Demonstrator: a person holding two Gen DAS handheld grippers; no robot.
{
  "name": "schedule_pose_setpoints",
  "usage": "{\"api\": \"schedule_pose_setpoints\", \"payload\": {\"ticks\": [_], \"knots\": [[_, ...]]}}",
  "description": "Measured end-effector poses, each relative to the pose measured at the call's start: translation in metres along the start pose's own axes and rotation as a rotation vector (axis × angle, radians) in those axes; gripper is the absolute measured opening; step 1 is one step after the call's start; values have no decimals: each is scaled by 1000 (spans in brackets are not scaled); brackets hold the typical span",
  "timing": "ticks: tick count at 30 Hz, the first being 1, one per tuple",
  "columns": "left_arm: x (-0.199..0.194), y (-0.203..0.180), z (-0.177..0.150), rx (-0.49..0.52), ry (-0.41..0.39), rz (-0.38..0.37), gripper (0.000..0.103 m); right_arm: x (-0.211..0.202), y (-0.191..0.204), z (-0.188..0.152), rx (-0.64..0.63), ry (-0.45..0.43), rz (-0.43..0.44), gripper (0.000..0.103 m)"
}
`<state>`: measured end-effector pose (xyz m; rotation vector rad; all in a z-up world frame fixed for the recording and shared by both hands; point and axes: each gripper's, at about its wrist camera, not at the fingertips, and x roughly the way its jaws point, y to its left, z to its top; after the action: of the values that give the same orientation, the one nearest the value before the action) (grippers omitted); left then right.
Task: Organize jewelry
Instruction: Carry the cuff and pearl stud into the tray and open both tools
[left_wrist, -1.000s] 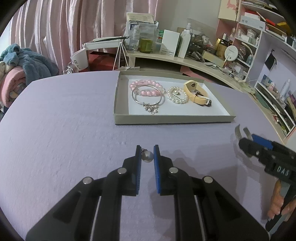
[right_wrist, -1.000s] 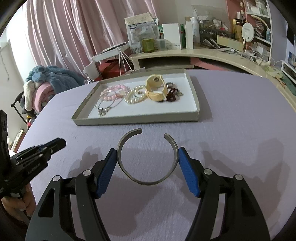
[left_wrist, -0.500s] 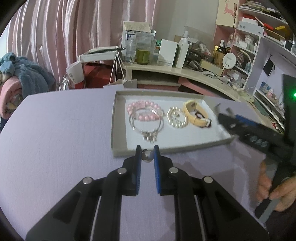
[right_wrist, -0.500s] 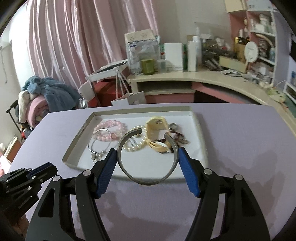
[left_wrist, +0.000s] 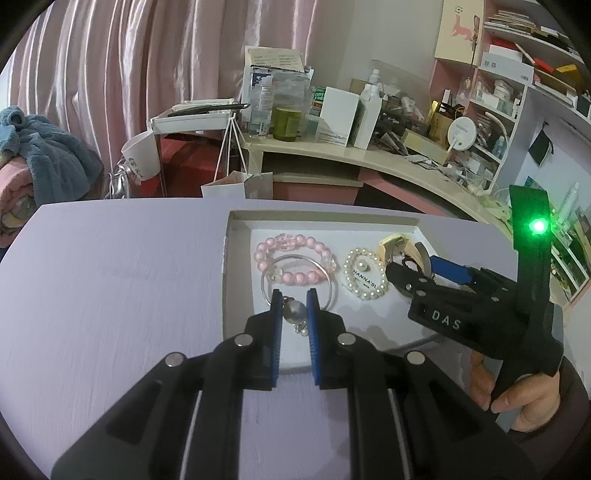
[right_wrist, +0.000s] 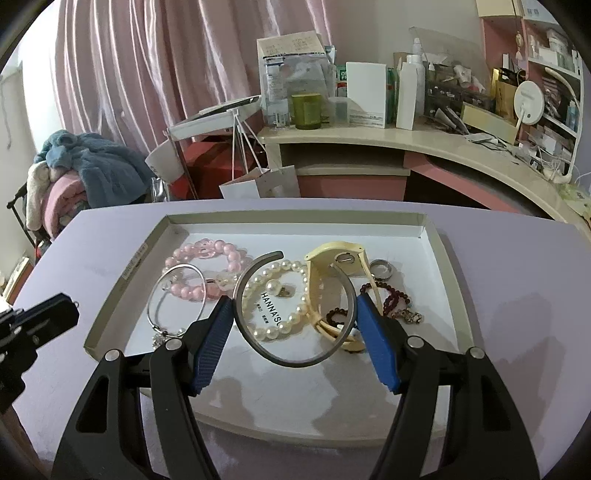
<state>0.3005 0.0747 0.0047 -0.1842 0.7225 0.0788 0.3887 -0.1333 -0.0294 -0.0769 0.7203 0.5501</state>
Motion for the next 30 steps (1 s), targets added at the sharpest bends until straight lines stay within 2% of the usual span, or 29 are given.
{"api": "schedule_pose_setpoints", "payload": {"ticks": [2, 3, 13, 21, 30], "knots": [[2, 0, 0, 1, 1, -4, 13, -2, -2, 2, -2, -10, -3, 85], [4, -1, 0, 2, 3, -7, 13, -4, -3, 2, -2, -15, -2, 88], [12, -10, 0, 7, 13, -23, 13, -25, -19, -8, 32, -27, 1, 88], [21, -20, 3, 13, 22, -28, 13, -38, -27, -15, 42, -87, -26, 90], [56, -28, 20, -4, 36, -54, 13, -45, -40, -18, 72, -114, -24, 91]]}}
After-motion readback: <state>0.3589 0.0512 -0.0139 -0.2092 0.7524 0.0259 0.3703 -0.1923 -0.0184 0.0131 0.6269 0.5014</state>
